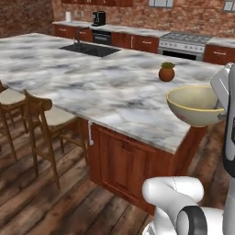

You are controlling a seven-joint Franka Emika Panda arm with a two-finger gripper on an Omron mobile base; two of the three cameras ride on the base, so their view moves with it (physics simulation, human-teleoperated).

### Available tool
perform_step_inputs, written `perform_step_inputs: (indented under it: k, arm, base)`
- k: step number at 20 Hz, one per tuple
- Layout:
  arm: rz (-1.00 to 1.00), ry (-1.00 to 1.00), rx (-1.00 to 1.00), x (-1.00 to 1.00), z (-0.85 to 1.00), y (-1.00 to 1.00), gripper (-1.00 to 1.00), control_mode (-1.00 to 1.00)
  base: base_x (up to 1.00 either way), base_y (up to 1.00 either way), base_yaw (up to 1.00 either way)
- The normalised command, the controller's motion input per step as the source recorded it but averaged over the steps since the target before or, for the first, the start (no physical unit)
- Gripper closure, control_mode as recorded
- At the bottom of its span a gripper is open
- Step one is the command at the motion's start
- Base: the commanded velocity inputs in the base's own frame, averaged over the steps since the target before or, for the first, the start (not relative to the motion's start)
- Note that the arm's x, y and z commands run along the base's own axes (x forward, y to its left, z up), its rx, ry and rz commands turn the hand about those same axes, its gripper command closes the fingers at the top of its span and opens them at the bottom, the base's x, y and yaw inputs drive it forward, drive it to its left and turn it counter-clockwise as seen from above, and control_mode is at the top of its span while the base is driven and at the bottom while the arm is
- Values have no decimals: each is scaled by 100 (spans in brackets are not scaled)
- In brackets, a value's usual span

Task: Pick up the bowls from the cabinet and place each bowl in front of a stool on the dining counter.

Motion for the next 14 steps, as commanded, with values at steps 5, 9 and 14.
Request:
perform_step_inputs:
  k: [5,9,14]
  arm:
    - [0,0,0,0,0,0,100,100]
    - [0,0,0,0,0,0,100,100]
    - [0,0,0,0,0,0,100,100]
  base:
    - [57,100,-33]
    - [61,100,-32]
    - [59,100,-31]
